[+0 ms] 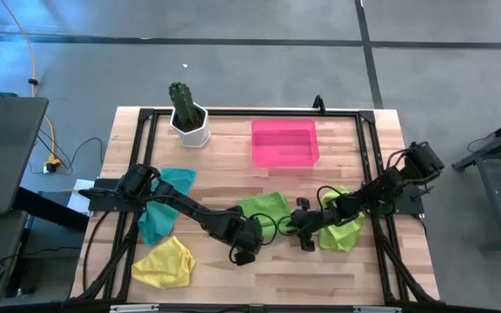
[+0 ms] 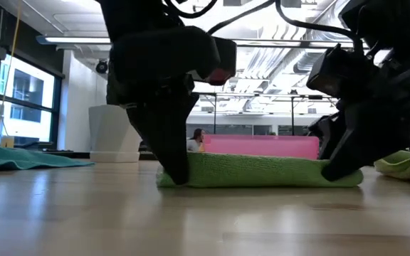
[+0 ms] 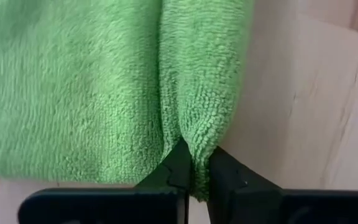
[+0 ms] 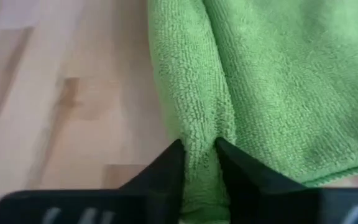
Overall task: Roll microfiber towels into tight, uniform cylinder then place into a basket
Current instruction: Roll the green microfiber cloth
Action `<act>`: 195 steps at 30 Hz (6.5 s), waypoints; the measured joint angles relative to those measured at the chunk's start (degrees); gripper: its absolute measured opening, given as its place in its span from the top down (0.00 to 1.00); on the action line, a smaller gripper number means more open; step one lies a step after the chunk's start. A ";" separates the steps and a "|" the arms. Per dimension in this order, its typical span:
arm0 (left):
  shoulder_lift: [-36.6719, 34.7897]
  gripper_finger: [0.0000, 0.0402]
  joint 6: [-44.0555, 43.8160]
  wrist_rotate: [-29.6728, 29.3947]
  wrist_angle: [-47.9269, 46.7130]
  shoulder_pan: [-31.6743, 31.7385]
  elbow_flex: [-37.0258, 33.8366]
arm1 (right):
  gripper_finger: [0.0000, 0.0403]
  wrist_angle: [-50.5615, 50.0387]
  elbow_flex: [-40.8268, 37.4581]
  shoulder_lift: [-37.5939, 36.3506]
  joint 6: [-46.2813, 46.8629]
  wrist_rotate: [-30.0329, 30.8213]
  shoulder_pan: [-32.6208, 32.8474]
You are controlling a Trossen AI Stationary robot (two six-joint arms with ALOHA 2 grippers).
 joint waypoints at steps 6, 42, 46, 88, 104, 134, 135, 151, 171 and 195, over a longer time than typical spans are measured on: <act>-0.02 0.97 -0.09 4.00 2.22 0.65 -0.04 | 0.98 0.50 -0.02 -0.23 5.30 -7.27 -1.20; -3.26 0.92 -27.75 22.89 -0.91 8.28 -0.13 | 0.98 -1.71 0.06 -3.06 26.48 -20.19 -8.73; -3.26 0.91 -29.57 20.50 -3.41 9.16 -0.13 | 0.98 -2.04 0.01 -2.97 25.71 -16.88 -9.29; 0.35 0.91 -26.72 23.16 -5.46 9.98 -0.13 | 0.67 -4.34 4.09 -4.88 -26.81 3.74 2.36; 0.35 0.91 -26.27 23.23 -5.32 9.98 -0.13 | 0.67 -0.28 4.11 0.83 -30.56 11.13 0.39; 0.35 0.91 -22.68 23.30 -5.29 9.96 0.07 | 0.49 -4.64 4.27 0.81 -25.89 -2.65 -10.16; 0.35 0.91 -21.89 23.31 -5.31 9.96 0.32 | 0.51 -5.14 4.34 0.88 -25.22 -2.70 -10.31; 0.89 0.86 -6.92 22.67 -8.59 7.56 5.04 | 0.98 -4.87 4.52 4.27 -16.20 -7.03 -10.36; 0.63 0.69 -2.92 10.36 -23.80 8.00 5.16 | 0.93 -2.65 4.17 4.57 -14.21 -7.46 -10.32; -14.12 0.83 -6.97 -1.87 -42.64 -9.57 6.80 | 0.93 -0.97 4.11 4.62 -14.11 -7.20 -10.27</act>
